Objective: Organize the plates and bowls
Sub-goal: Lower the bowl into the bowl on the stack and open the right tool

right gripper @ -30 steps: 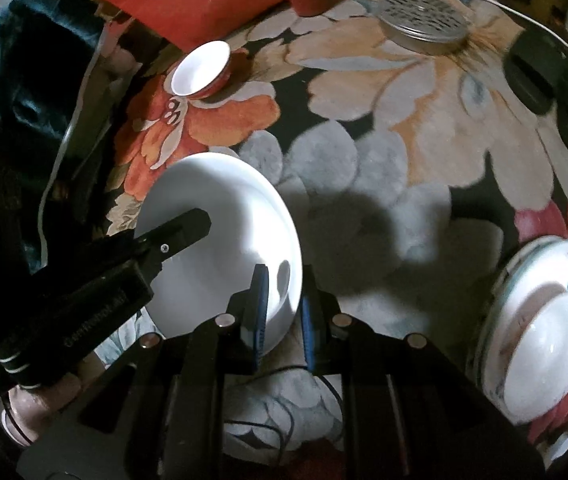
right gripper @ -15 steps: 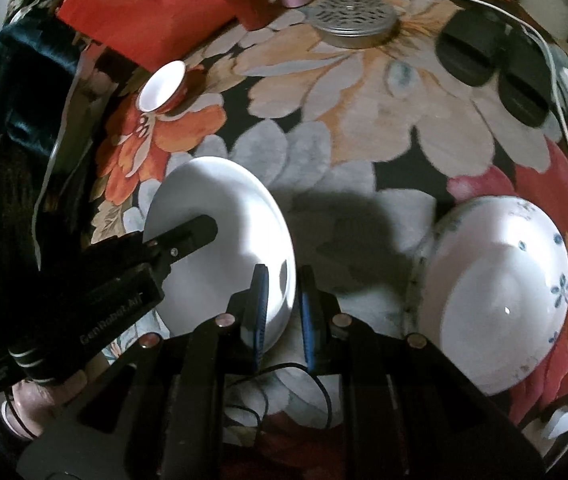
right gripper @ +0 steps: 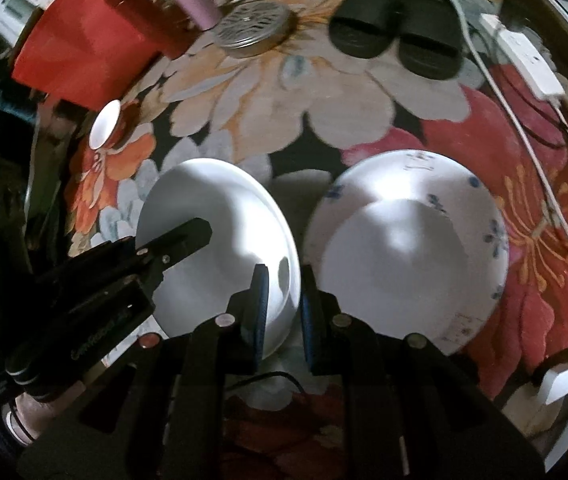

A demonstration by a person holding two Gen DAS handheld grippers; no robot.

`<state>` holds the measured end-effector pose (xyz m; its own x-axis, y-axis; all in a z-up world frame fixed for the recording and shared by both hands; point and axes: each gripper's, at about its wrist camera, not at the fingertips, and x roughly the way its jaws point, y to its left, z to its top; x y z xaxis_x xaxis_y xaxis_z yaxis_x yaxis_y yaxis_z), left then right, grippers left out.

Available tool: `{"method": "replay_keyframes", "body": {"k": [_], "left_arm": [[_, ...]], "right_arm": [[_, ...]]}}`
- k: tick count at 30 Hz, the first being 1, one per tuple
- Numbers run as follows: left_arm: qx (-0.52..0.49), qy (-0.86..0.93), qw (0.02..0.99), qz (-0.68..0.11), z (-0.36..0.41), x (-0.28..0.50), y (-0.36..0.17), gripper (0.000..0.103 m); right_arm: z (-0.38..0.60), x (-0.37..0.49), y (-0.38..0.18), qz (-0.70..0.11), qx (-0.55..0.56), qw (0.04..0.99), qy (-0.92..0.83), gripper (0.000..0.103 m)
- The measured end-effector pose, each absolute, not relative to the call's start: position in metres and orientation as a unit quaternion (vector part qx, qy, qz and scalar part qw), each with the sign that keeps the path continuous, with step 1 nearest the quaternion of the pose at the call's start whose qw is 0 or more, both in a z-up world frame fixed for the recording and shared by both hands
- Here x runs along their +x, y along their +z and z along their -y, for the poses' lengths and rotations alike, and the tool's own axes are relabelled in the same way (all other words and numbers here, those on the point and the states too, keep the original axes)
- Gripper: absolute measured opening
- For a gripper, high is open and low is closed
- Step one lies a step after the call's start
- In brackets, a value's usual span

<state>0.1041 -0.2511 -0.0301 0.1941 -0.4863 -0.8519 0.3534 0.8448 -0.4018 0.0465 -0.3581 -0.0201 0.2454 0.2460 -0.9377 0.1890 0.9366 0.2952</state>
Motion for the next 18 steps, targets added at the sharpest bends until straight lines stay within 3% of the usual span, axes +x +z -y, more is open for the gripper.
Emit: {"method": "replay_keyframes", "body": {"k": [18], "left_arm": [[0.008, -0.321, 0.733, -0.600, 0.342, 0.090, -0.069, 0.017]], "right_arm": [[0.431, 0.016, -0.048, -0.625, 0.212, 0.750, -0.045, 0.015]]}}
